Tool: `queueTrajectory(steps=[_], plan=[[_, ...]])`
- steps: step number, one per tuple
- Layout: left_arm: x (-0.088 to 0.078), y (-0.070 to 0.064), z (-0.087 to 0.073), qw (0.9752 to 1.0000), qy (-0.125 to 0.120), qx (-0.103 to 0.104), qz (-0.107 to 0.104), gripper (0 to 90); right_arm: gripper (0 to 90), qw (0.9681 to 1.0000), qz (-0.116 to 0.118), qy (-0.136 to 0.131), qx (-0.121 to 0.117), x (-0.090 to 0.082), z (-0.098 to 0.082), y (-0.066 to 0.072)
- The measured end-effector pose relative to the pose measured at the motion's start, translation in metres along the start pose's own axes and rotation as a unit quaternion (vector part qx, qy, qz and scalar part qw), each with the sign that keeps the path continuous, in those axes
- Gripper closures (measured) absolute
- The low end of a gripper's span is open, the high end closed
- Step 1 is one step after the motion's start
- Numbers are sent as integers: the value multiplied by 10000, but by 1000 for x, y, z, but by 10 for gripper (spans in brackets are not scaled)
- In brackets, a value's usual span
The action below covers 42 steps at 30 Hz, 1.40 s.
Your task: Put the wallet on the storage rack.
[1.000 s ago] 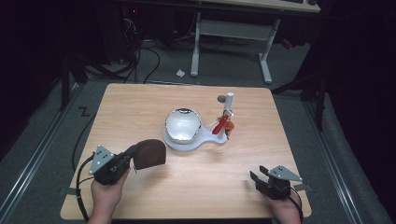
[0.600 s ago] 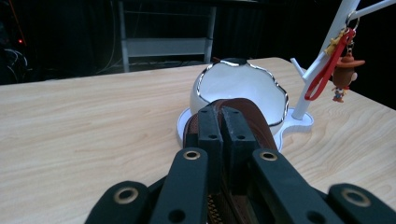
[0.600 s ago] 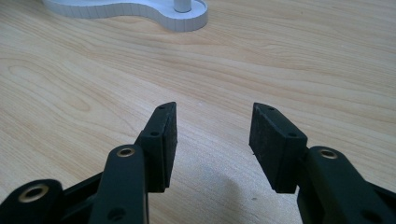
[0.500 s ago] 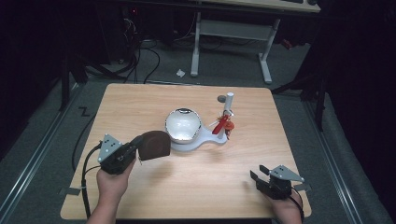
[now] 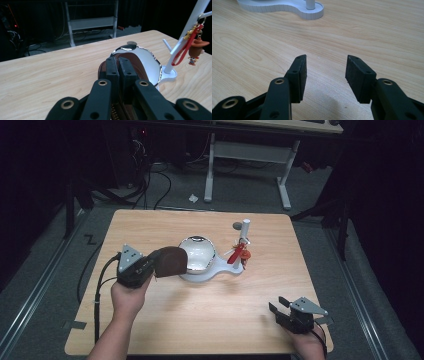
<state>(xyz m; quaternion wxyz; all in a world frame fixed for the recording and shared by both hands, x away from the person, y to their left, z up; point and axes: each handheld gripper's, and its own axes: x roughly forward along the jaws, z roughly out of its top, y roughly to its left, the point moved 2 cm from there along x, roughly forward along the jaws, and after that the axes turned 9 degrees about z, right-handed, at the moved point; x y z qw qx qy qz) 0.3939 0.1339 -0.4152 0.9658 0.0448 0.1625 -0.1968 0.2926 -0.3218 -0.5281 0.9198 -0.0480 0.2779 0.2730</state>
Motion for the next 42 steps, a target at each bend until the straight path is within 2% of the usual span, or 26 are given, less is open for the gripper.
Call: queueTrajectory(steps=[3,19,25,28,30,32,35,42], plan=[[10,-3,7,9998,123,119,69,876,522,10000,12,-13,-40,0,0,0],[38,-5,19,9986,455,156,227,875,526,10000,20,-3,-20,0,0,-1],[49,-10,24,9974,612,256,263,875,527,10000,31,4,-15,0,-1,-1],[57,-13,26,9960,782,321,290,874,528,10000,46,19,-29,1,-1,-1],[59,-15,26,9960,779,312,295,874,528,10000,46,11,-37,1,-1,-2],[65,-20,26,9952,842,405,305,874,527,10000,48,3,-11,0,-1,-2],[68,-23,28,9942,884,489,367,873,527,10000,41,-14,-23,-1,-1,-3],[70,-25,33,9932,950,489,466,872,529,10000,48,-27,-41,-1,0,-2]])
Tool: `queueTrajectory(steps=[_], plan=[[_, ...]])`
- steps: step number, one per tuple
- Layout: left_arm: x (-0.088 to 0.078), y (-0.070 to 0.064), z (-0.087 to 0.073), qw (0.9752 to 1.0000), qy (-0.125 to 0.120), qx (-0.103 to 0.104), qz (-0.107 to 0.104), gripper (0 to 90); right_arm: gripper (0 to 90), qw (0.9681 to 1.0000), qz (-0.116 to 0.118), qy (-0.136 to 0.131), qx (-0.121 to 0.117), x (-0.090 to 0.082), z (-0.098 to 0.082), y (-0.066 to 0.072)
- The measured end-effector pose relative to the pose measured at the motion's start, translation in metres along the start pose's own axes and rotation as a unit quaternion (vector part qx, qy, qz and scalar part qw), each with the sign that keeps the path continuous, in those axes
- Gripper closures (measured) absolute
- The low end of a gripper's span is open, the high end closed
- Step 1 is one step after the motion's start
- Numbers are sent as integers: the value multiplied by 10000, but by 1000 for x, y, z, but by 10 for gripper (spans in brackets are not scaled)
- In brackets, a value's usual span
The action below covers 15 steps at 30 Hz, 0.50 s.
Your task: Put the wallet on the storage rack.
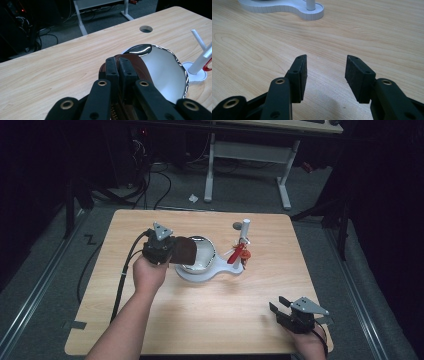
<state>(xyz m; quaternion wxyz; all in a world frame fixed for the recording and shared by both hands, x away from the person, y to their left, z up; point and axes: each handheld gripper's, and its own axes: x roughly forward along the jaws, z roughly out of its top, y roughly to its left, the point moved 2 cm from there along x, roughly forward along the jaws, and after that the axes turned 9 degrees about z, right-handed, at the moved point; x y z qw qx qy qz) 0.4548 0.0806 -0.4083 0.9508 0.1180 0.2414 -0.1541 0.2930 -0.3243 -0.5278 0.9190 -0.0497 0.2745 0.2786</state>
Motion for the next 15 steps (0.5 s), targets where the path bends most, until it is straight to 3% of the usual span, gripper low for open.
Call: queueTrajectory(steps=[8,15], plan=[[-7,-3,0,10000,31,17,28,872,529,10000,-1,-9,-1,0,0,0],[1,-7,0,9999,142,-21,95,871,529,10000,-6,-16,-19,-1,0,1]])
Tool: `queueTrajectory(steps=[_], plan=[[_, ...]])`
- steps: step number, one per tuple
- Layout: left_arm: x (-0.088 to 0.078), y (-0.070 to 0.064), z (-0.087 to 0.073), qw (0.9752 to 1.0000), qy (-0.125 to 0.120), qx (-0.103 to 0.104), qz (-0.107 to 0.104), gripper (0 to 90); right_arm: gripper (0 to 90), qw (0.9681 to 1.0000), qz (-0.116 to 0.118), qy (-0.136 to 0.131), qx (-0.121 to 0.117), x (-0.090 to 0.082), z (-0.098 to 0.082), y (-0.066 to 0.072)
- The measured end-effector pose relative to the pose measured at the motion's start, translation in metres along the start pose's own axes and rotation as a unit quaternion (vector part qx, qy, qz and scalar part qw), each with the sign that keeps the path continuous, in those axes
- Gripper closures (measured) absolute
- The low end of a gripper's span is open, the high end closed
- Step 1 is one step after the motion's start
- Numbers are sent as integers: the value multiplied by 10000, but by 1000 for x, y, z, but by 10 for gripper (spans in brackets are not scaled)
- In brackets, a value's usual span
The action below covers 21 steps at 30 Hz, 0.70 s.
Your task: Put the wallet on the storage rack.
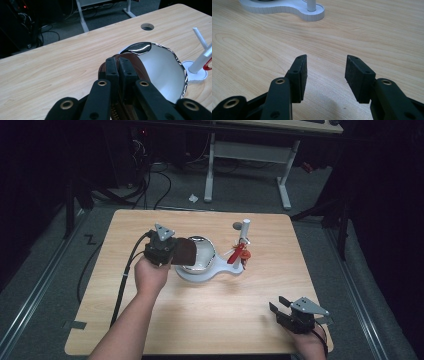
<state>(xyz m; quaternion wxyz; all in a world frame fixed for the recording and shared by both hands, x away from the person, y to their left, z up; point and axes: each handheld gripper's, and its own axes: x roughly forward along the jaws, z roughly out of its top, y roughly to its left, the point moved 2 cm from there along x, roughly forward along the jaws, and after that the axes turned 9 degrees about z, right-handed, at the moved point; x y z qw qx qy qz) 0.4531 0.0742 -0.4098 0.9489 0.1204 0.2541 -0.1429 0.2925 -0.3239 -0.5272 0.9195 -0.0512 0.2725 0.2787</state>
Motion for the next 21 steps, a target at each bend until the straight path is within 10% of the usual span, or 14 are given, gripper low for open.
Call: queueTrajectory(steps=[21], plan=[[39,-32,0,9995,230,-43,203,859,530,10000,28,-22,28,-1,-1,-1]])
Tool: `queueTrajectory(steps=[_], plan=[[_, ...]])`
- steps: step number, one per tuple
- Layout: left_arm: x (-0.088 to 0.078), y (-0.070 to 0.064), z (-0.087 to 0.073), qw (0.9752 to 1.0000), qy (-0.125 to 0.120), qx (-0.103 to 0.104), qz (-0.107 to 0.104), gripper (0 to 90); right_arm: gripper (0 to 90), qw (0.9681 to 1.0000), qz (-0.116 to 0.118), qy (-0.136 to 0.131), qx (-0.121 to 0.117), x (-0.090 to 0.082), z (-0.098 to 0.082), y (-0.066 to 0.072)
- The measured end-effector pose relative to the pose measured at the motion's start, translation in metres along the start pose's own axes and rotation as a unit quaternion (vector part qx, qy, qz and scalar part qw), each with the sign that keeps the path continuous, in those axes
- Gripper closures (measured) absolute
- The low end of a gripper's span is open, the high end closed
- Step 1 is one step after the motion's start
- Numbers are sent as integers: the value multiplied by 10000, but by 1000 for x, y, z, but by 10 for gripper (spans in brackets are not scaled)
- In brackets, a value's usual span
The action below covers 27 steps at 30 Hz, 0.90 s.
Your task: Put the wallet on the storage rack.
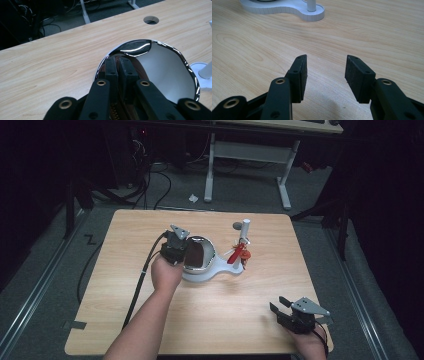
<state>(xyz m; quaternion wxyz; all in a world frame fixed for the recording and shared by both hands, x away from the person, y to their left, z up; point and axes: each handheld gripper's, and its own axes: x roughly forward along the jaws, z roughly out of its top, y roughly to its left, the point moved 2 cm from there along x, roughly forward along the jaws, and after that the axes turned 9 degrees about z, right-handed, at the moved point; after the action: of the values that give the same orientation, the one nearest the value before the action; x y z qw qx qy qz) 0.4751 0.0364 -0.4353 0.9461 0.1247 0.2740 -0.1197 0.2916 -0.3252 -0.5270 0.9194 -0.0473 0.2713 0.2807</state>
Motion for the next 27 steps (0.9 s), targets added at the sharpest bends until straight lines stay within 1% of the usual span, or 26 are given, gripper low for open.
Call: queueTrajectory(steps=[4,5,7,9,10,14,15,16,17,19,20,21,22,23,24,26,27], plan=[[1,0,1,10000,-56,-63,-6,829,530,10000,7,0,-13,-1,0,0],[1,0,1,10000,-56,-63,-6,799,530,10000,11,-6,-17,-1,0,1],[3,1,1,9999,-56,-152,-45,737,530,10000,12,-9,-22,-1,0,1],[2,2,0,9998,-94,-181,-66,685,530,10000,5,0,23,-1,0,2],[1,3,0,9997,-128,-203,-65,664,530,10000,13,-11,-35,0,0,1],[-2,7,0,9993,-220,-288,-109,594,530,10000,19,-3,-41,1,0,1],[-5,10,-1,9990,-290,-311,-127,575,529,10000,19,9,-54,1,0,1],[-5,10,-1,9990,-290,-311,-127,559,529,10000,20,14,-44,1,0,1],[-9,13,-1,9988,-367,-312,-122,549,530,10000,19,18,-40,1,0,1],[-11,15,-1,9985,-400,-335,-144,528,529,10000,19,15,-37,1,0,1],[-15,18,-2,9980,-486,-355,-178,517,529,10000,16,19,-39,1,0,1],[-15,18,-2,9980,-486,-355,-178,509,529,10000,16,19,-39,1,0,1],[-21,22,-2,9975,-573,-361,-195,500,529,10000,10,22,-25,1,0,1],[-21,22,-2,9975,-573,-361,-195,494,529,10000,10,22,-25,1,0,1],[-24,24,-2,9973,-591,-356,-238,494,529,10000,11,25,-29,1,0,1],[-29,27,-2,9971,-639,-328,-244,472,529,10000,7,31,-29,2,0,1],[-35,31,-3,9965,-702,-338,-298,455,529,10000,2,42,-33,2,0,1]])
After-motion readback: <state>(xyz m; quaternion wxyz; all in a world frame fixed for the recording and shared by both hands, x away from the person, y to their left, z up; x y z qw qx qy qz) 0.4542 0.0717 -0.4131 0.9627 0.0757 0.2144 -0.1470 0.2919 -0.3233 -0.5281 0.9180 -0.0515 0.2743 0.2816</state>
